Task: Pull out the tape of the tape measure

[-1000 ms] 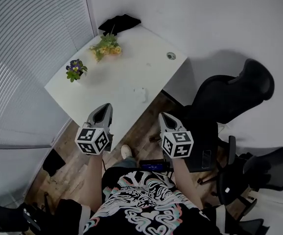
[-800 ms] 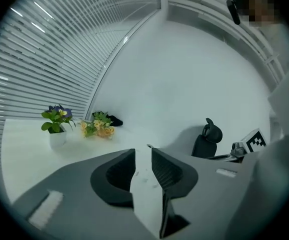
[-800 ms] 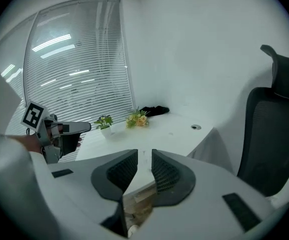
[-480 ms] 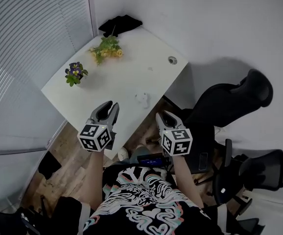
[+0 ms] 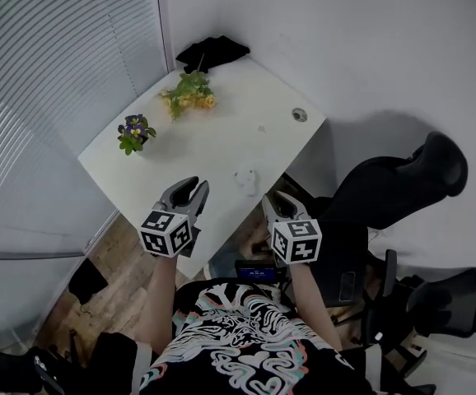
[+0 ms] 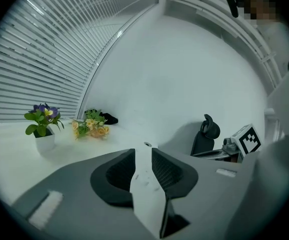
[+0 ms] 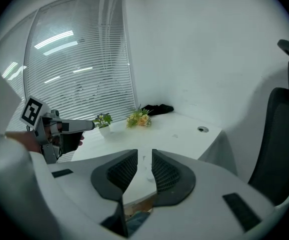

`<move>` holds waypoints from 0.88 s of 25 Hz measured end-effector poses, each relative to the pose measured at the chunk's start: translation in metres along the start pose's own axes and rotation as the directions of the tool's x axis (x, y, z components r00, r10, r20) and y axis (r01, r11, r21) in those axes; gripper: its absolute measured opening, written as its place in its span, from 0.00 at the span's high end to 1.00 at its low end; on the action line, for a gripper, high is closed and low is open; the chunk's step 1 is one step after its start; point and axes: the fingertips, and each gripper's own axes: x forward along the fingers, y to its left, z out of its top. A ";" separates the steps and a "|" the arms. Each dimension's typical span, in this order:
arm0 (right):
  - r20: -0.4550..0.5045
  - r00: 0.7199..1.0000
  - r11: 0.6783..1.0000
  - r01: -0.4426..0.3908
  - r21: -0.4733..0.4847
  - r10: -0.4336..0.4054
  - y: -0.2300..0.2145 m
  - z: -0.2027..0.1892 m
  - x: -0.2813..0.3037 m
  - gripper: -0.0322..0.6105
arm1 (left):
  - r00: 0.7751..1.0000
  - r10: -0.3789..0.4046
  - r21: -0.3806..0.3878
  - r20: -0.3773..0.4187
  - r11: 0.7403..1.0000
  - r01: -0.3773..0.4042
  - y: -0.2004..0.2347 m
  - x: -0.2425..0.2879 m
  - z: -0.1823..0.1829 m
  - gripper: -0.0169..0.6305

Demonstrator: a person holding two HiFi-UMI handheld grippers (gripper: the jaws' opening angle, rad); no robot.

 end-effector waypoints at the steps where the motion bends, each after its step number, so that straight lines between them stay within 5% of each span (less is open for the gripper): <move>1: -0.004 1.000 1.000 -0.004 0.003 0.004 -0.001 -0.001 0.005 0.81 | 1.000 -0.004 0.004 -0.011 1.000 0.004 0.001 0.003 -0.002 0.82; 22: -0.159 0.984 0.997 -0.080 0.007 0.081 -0.010 -0.036 0.079 0.76 | 0.976 -0.042 0.010 -0.215 0.999 0.045 0.030 0.065 -0.056 0.82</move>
